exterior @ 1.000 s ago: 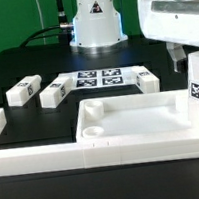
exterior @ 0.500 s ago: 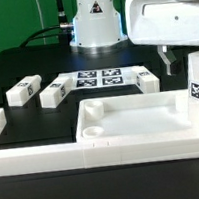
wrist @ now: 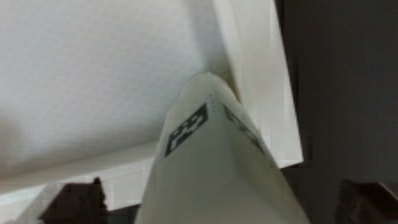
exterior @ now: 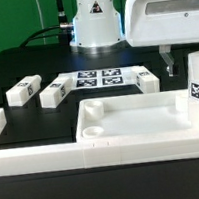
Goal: Assemble desk
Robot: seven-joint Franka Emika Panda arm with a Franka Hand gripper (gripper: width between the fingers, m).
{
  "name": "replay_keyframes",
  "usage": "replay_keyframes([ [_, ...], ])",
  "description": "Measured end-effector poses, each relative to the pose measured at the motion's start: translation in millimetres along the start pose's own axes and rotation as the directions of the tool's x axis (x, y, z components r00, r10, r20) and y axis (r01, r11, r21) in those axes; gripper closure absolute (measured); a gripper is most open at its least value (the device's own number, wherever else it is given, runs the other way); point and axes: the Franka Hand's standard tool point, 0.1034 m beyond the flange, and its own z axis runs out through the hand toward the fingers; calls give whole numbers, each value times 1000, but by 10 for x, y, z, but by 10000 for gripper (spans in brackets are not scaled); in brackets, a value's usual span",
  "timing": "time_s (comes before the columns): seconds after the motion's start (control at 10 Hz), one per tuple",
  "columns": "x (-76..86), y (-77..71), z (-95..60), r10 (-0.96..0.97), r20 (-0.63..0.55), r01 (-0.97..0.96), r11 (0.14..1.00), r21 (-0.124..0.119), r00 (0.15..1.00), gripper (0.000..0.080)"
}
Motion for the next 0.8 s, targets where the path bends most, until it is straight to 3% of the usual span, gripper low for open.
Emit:
replay_keyframes([
  [0.5,-14,-1,21,-297,0,297,955,-8,955,151],
  [0.8,-1,25,19,-468,3,468,884,-17,884,151],
])
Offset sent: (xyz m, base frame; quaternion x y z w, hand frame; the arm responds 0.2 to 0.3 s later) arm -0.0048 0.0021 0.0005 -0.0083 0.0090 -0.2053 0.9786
